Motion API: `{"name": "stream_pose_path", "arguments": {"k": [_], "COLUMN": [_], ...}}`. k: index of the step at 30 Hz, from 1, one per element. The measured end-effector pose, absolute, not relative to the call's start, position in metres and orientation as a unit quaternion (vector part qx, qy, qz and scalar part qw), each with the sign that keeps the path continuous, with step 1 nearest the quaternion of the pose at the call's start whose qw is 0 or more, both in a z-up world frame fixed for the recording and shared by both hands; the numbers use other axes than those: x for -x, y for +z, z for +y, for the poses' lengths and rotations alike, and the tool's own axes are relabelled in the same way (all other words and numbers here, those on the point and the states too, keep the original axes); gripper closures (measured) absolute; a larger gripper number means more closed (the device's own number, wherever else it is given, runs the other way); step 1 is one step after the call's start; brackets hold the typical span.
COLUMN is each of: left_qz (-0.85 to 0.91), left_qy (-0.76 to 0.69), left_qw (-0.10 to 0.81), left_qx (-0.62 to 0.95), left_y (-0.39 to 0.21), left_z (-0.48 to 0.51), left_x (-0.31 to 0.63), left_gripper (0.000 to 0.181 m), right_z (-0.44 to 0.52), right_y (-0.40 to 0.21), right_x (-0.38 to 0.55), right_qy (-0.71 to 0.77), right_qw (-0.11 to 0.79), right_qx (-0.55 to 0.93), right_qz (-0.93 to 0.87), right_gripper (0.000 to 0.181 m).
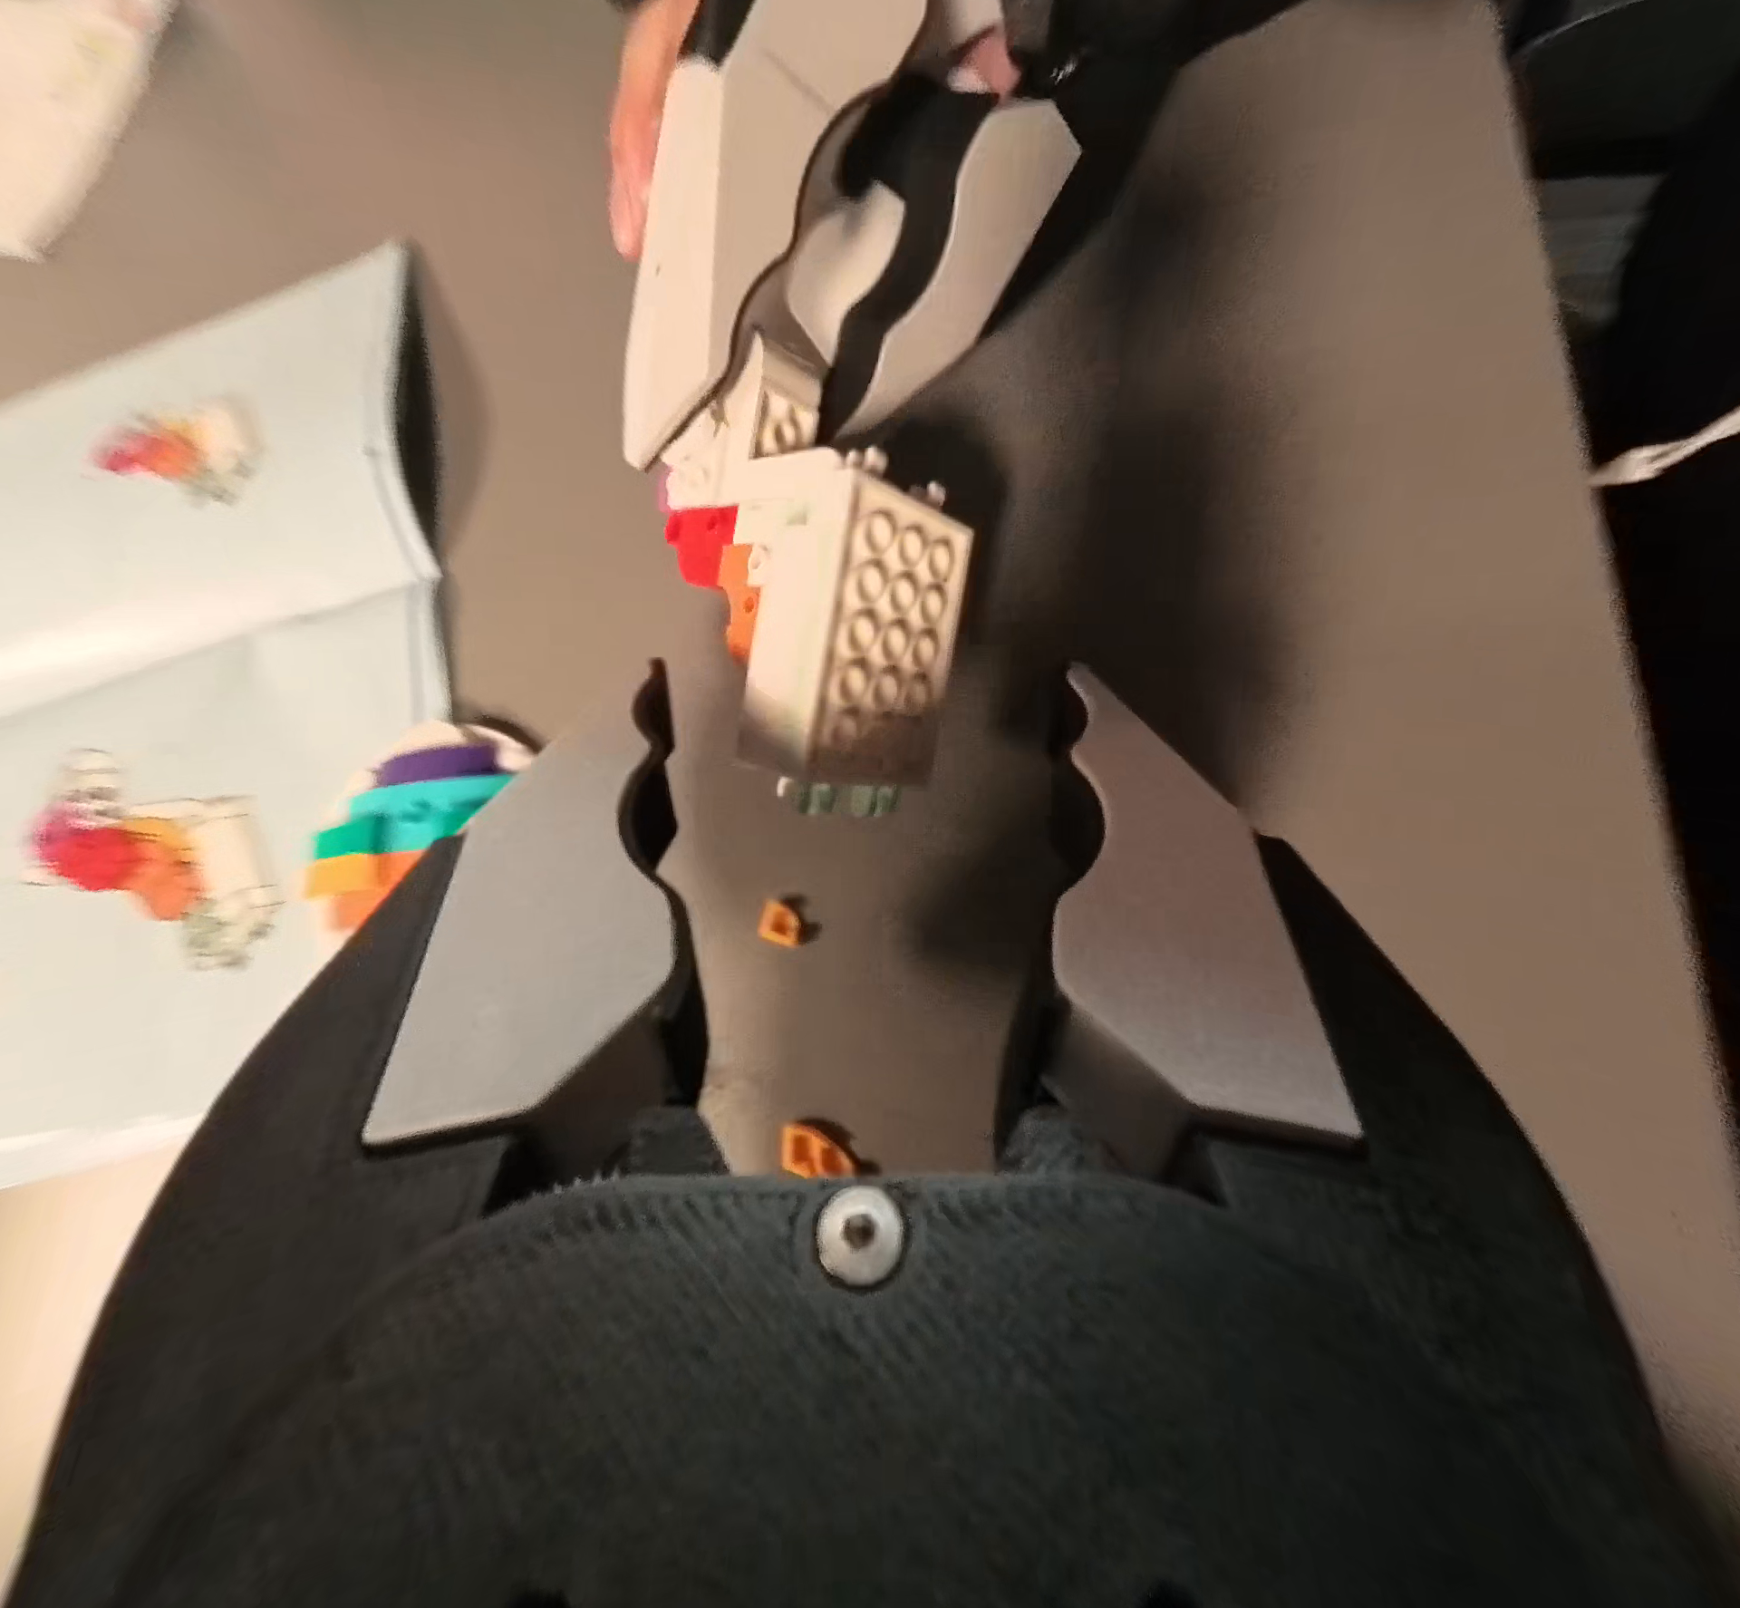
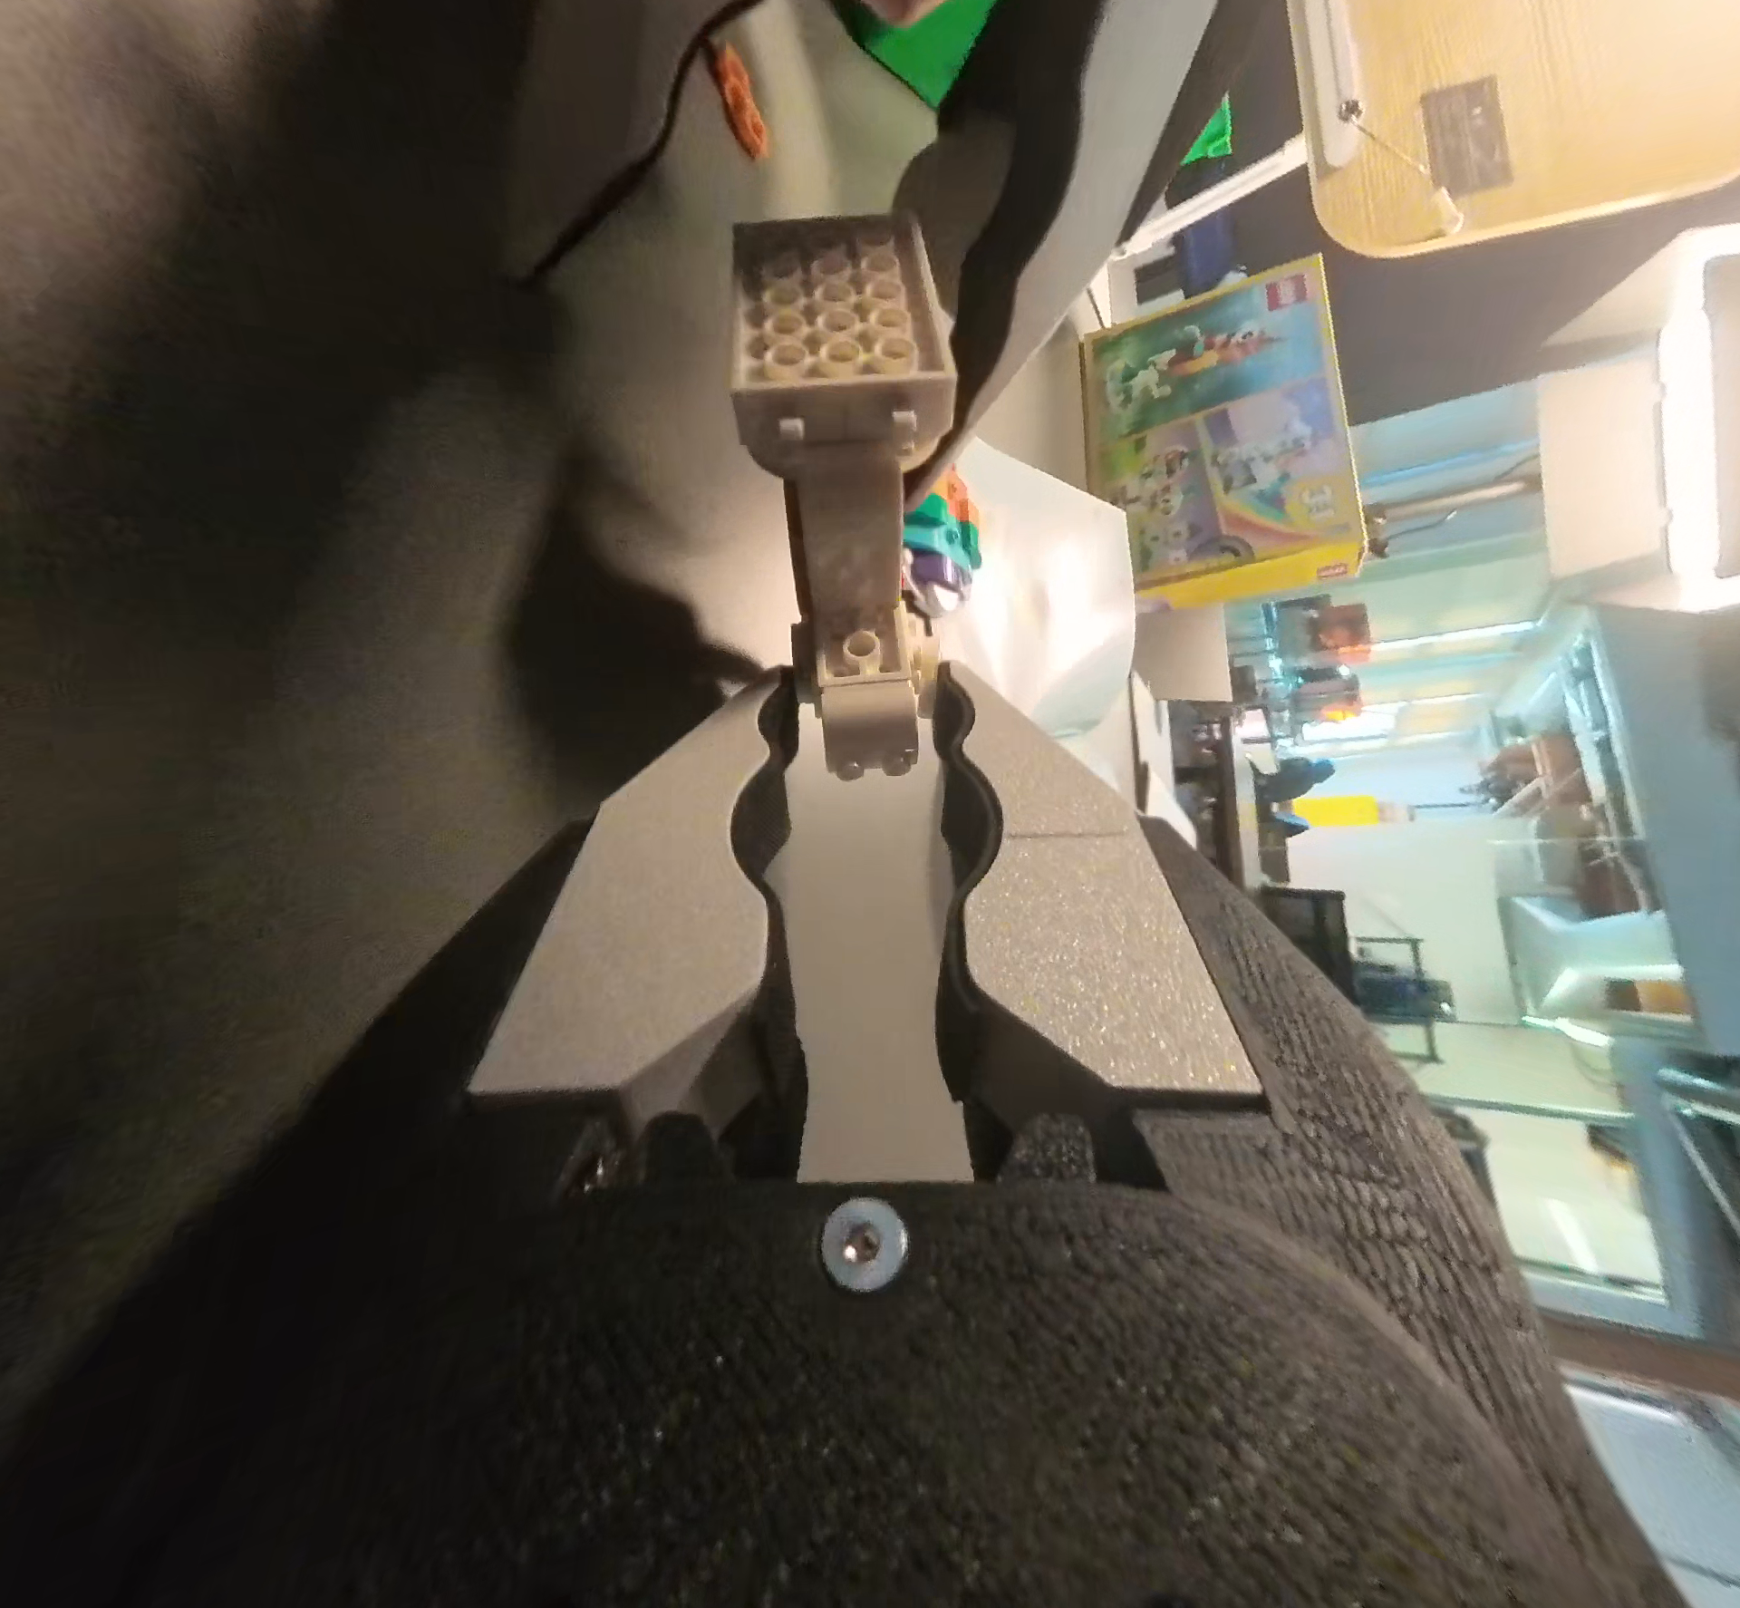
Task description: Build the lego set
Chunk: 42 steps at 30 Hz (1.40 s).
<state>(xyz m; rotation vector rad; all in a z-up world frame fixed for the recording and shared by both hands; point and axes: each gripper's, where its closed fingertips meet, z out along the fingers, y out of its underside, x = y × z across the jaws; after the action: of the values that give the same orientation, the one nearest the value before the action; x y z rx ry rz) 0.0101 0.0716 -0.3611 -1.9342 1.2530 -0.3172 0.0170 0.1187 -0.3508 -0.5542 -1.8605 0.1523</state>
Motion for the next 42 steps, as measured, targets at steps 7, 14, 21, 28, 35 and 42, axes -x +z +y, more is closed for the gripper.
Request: {"name": "stream_pose_path", "arguments": {"k": [7, 14, 21, 28, 35, 42], "left_qz": [0.546, 0.560, 0.572, 0.577, 0.572, 0.555], "left_qy": [0.095, 0.156, 0.107, 0.063, 0.011, 0.002], "left_qw": [0.477, 0.491, 0.503, 0.507, 0.508, 0.497], "left_qx": [0.682, 0.648, 0.639, 0.637, 0.644, 0.667], "left_y": [-0.353, -0.349, -0.347, -0.349, -0.350, -0.351], "left_z": [0.093, 0.098, 0.092, 0.087, 0.083, 0.084], "left_x": [-0.005, -0.005, -0.012, -0.017, -0.022, -0.024], "left_gripper": [0.116, 0.144, 0.144, 0.145, 0.145, 0.145], "right_z": [0.120, 0.121, 0.113, 0.107, 0.103, 0.107], "right_y": [-0.350, -0.345, -0.345, -0.349, -0.353, -0.356], "right_x": [-0.017, -0.020, -0.024, -0.027, -0.029, -0.029], "right_qy": [0.073, 0.086, 0.125, 0.151, 0.190, 0.150], "right_qw": [0.565, 0.571, 0.557, 0.544, 0.514, 0.513], "right_qx": [0.247, 0.250, 0.245, 0.239, 0.263, 0.267], "right_qz": [-0.784, -0.778, -0.784, -0.790, -0.794, -0.802], "right_gripper": [0.154, 0.154, 0.153, 0.154, 0.153, 0.153]}}
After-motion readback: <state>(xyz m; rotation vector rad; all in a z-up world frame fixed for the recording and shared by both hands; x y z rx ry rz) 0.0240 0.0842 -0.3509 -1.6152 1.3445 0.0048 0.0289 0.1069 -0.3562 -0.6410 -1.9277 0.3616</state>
